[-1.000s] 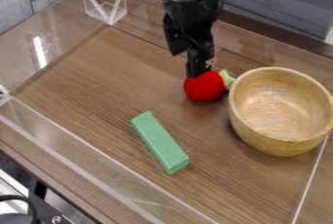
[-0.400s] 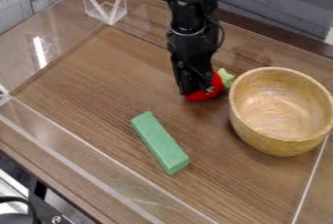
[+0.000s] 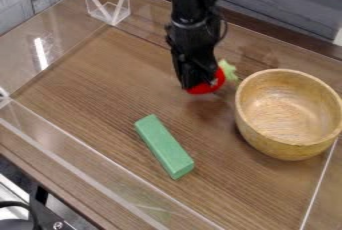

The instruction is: Move the red object to the left side of the table

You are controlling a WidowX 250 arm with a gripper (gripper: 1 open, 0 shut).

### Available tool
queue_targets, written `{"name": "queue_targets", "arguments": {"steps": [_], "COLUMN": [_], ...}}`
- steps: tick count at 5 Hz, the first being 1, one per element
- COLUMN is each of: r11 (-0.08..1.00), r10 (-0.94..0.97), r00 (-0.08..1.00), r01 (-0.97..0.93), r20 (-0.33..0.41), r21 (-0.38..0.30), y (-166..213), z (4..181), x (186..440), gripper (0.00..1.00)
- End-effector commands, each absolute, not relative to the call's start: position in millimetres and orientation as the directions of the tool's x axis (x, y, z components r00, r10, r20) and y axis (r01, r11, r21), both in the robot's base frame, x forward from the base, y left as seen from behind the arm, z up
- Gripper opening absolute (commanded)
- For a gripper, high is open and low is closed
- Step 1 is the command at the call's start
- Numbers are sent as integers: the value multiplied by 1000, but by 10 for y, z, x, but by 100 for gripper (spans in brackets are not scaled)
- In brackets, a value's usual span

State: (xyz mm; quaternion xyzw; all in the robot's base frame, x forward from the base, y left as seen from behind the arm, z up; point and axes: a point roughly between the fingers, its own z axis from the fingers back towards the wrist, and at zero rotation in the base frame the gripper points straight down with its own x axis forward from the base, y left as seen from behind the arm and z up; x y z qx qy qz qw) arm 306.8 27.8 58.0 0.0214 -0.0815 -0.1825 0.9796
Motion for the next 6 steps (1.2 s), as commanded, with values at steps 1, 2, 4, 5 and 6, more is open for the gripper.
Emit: {"name": "queue_targets", "arguments": {"steps": [1,2,4,5,6], "r11": [955,959,973,975,973], "r10": [-292,-272,-202,-186,-198], "r00": [923,925,946,953,952], "r01": [267,240,164,149,162], "r20": [249,264,253,238,232], "r21": [131,149,162,166,165], "y": [479,729,1440,1781,2015], "z": [966,1119,1113,987,984], "x": [3169,3117,2977,2969,2957], "gripper": [0,0,0,0,0]}}
